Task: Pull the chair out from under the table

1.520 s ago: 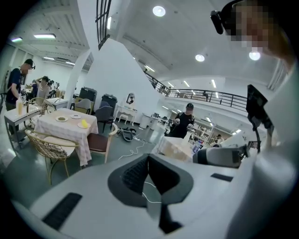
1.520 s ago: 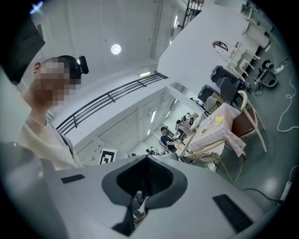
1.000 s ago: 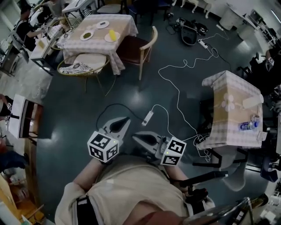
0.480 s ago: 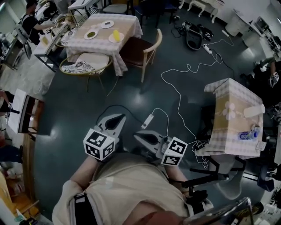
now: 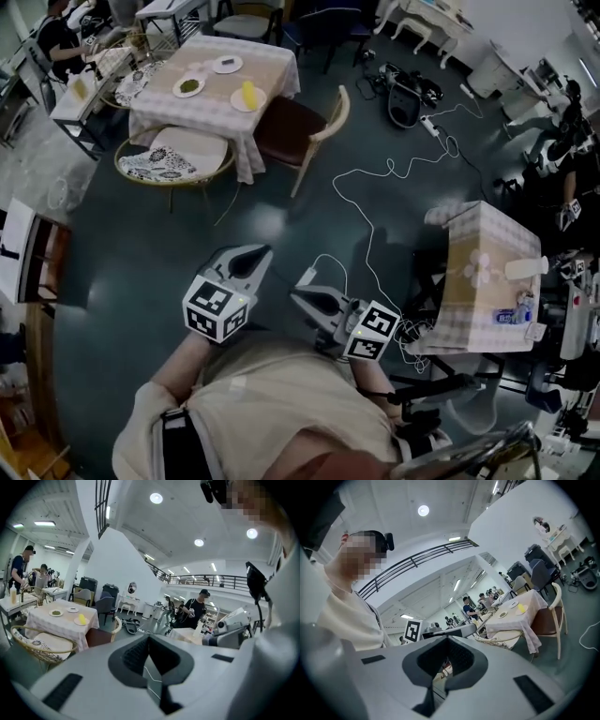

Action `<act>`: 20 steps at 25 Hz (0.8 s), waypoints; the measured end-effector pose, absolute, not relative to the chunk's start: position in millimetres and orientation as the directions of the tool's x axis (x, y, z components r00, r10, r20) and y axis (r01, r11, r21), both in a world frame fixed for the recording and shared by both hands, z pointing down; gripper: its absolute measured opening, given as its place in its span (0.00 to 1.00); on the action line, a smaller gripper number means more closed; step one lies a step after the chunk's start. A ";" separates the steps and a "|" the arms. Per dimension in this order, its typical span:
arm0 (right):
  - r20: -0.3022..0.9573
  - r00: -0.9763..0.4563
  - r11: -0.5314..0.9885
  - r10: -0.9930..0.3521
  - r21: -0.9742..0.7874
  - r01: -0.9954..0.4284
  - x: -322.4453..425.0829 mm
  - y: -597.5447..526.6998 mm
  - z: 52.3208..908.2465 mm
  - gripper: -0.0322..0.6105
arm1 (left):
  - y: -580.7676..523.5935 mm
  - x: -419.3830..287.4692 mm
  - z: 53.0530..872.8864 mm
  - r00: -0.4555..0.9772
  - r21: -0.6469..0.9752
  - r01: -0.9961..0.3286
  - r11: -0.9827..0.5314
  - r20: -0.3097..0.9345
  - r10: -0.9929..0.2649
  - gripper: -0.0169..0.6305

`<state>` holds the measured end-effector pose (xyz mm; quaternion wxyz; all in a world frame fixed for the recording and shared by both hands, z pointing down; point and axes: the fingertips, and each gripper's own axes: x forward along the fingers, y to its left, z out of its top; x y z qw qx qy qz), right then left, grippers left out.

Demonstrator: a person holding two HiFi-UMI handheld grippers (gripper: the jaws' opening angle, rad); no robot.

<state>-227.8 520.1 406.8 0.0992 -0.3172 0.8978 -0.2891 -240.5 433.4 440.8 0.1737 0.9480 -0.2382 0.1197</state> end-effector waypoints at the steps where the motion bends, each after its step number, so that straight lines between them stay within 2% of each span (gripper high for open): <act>1: 0.015 -0.783 0.633 -0.621 -0.580 -0.513 -235.5 505.9 405.1 0.06 | 420.9 -246.0 438.6 0.865 0.284 -0.483 -0.829 0.302 -0.401 0.04; 6: 0.033 -0.793 0.645 -0.609 -0.560 -0.519 -273.7 440.0 396.1 0.06 | 367.9 -272.3 428.1 0.897 0.281 -0.416 -0.865 0.280 -0.341 0.04; 15: 0.107 -0.811 0.649 -0.575 -0.545 -0.532 -313.6 378.0 397.8 0.06 | 296.8 -317.1 434.9 0.872 0.349 -0.483 -0.803 0.277 -0.404 0.04; 20: 0.140 -0.814 0.651 -0.563 -0.532 -0.542 -342.2 352.0 403.7 0.06 | 275.5 -341.0 434.9 0.890 0.356 -0.450 -0.819 0.254 -0.379 0.04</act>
